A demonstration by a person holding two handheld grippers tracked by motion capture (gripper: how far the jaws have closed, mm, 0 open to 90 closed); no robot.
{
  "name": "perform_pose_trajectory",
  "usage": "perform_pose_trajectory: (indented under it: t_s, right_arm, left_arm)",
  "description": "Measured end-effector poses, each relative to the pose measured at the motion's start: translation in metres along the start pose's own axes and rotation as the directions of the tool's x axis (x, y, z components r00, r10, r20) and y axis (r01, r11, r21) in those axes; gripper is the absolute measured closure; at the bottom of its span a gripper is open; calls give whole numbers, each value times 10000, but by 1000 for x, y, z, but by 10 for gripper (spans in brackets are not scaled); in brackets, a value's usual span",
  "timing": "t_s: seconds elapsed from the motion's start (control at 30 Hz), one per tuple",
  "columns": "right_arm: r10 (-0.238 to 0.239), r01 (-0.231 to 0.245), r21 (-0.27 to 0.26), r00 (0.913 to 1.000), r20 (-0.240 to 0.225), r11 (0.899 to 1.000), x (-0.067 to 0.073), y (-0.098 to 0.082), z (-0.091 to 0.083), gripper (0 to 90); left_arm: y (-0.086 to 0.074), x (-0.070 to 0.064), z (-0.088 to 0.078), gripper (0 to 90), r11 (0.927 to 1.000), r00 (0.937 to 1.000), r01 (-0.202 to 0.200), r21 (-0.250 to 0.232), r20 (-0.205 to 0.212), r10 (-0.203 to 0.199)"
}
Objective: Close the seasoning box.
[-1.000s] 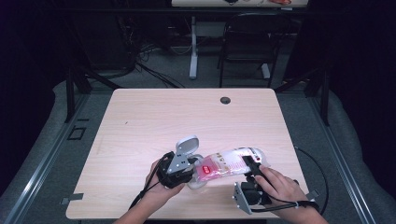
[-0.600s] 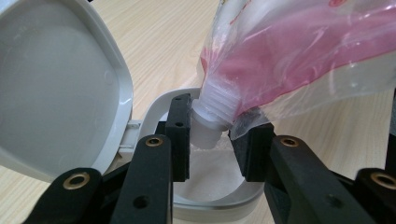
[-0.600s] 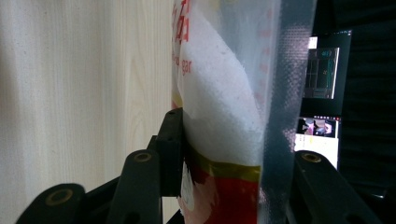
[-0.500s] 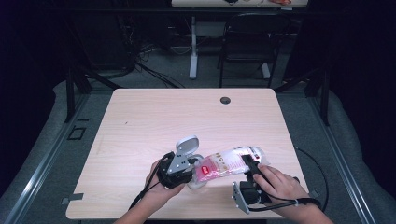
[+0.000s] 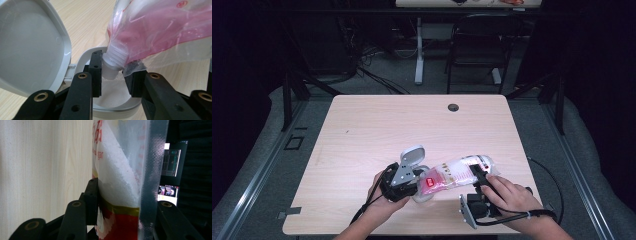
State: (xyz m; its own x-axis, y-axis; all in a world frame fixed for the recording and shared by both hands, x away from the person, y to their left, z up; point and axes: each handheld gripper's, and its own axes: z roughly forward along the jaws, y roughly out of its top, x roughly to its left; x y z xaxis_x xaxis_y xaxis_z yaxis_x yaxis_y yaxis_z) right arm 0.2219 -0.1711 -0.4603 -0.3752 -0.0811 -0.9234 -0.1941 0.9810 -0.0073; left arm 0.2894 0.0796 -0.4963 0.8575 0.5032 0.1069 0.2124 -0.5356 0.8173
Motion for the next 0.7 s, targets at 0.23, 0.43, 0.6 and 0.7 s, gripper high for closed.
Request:
perform_pose_trajectory:
  t_s: [0.23,0.43,0.6,0.7]
  right_arm:
    - [-214,214,69,9998,-7,9997,-3,2,-1,599]
    - [-402,403,139,9992,-33,9991,-6,3,-1,600]
    - [-599,600,130,9982,-40,9981,-9,4,-1,600]
    - [-668,670,209,9977,-91,9975,-10,5,-2,600]
  left_arm:
    - [0,0,0,705,10000,10000,69,-34,-5,-69]
    - [0,0,0,705,10000,10000,55,-45,-7,-55]
    - [0,1,1,705,10000,10000,17,-22,-23,-17]
    - [0,0,1,705,10000,10000,16,-33,-35,-17]
